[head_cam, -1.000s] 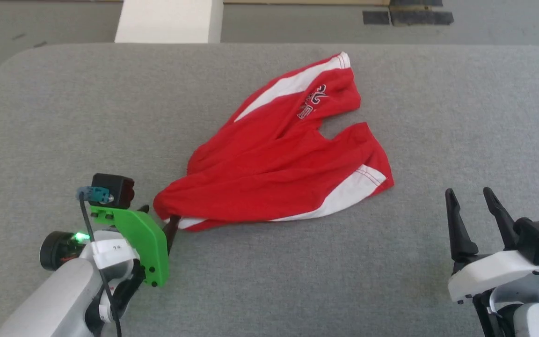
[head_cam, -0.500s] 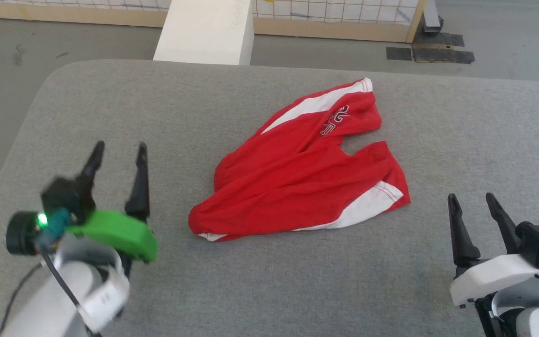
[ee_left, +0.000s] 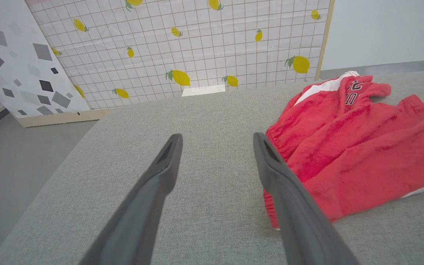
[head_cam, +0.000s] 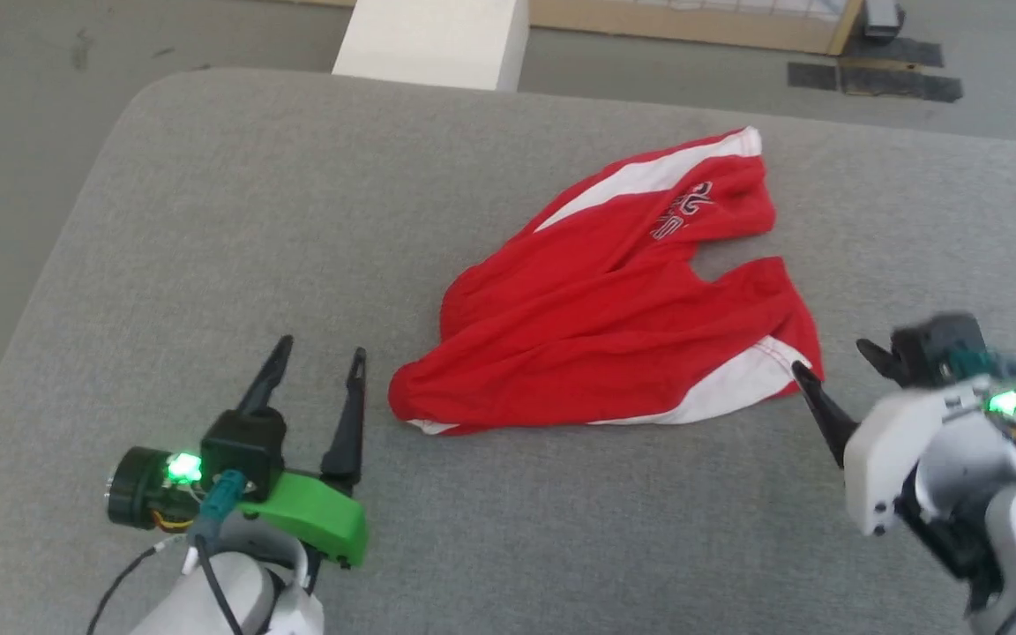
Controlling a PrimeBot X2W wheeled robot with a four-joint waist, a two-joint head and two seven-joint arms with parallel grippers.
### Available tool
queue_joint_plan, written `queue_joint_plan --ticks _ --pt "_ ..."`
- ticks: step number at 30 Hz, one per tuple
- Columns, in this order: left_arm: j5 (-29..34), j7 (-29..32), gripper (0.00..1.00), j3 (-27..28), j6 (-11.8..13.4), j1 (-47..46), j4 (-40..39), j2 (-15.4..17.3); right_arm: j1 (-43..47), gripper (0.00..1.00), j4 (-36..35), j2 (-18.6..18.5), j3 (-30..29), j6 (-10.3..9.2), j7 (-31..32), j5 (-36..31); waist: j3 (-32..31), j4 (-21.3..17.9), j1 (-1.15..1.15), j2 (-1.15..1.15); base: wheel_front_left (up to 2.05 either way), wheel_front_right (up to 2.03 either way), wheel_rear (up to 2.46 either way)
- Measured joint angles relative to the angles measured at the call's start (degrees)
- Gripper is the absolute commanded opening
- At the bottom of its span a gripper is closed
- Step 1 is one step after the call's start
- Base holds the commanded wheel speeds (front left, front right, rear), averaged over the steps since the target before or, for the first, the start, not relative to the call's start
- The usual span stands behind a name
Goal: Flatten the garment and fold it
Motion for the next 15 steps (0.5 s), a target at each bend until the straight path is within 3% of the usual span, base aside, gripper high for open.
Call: queue_joint_plan --ticks 3,9,15 --pt "0.0 0.0 1.0 -0.6 -0.4 -0.5 0.7 -1.2 -4.5 1.0 1.2 -4.3 3.5 0.0 7.6 4.3 1.0 1.2 0.0 0.0 0.0 0.0 0.0" --pt "0.0 -0.1 1.0 -1.3 -1.1 -1.3 2.0 -2.8 -10.5 1.0 4.2 -8.2 7.1 0.0 18.7 10.3 2.9 3.8 0.0 0.0 0.0 0.0 0.0" --pt "0.0 -0.6 1.0 -1.7 -1.6 -1.8 3.0 -4.0 -11.9 1.0 6.5 -10.2 8.1 0.0 22.5 10.8 4.5 6.3 0.0 0.0 0.0 0.0 0.0"
